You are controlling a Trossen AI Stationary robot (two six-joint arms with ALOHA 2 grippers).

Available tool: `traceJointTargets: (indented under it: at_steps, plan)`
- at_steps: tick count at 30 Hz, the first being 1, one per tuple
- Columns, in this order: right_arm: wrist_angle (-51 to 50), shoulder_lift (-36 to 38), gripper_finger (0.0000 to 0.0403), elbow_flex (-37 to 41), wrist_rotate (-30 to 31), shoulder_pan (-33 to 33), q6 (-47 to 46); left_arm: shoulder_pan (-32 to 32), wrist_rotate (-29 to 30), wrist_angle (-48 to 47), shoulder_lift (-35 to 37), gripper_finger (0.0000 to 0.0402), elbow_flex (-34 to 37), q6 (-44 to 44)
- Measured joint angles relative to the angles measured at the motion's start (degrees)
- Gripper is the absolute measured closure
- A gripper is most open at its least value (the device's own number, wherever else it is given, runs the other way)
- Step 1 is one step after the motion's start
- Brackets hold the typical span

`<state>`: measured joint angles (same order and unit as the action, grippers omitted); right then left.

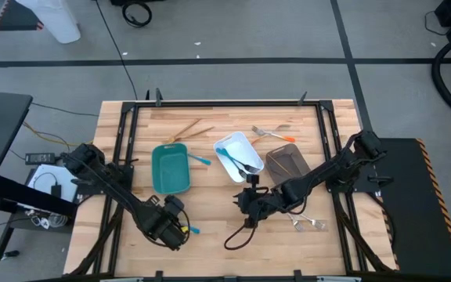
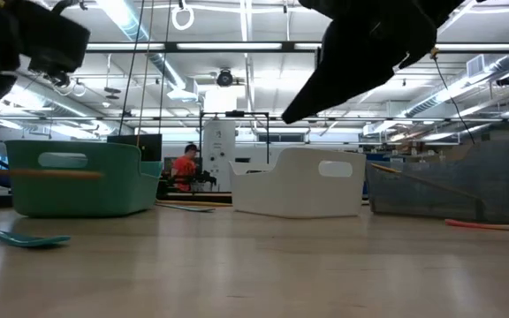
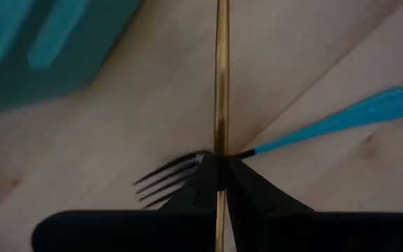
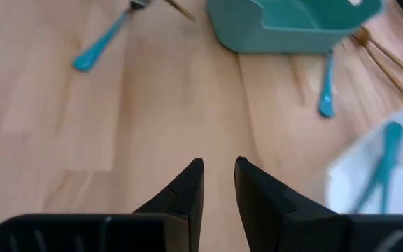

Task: Sort silverware by color (type)
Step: Put the gold fork into the black bin

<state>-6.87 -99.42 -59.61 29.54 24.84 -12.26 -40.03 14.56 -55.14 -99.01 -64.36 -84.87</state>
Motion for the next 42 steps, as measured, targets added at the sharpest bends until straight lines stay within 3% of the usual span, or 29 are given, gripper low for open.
traceJointTargets:
  at_steps: [10,20,30,42]
  plan:
    - [-11.83,11.87,0.0315,0.00,-2.20,-2.96,-7.45,1.00,10.79,4.62,6.22,0.0382,-0.15,7.54]
    - [-12.96,14.37,0.0315,0.00,-3.38,-4.66,-7.27,2.51,26.05,7.62,8.72,0.0382,-0.22,16.80]
    - [-4.93,10.35,0.0284,0.00,-8.21,-5.95,-8.21,8.30,34.43,21.13,8.69,0.0381,-0.24,37.24]
    - [-2.26,13.20,0.0248,-0.04,0.11,-3.34,-8.76,15.86,36.90,49.31,8.69,0.0379,-0.24,68.57]
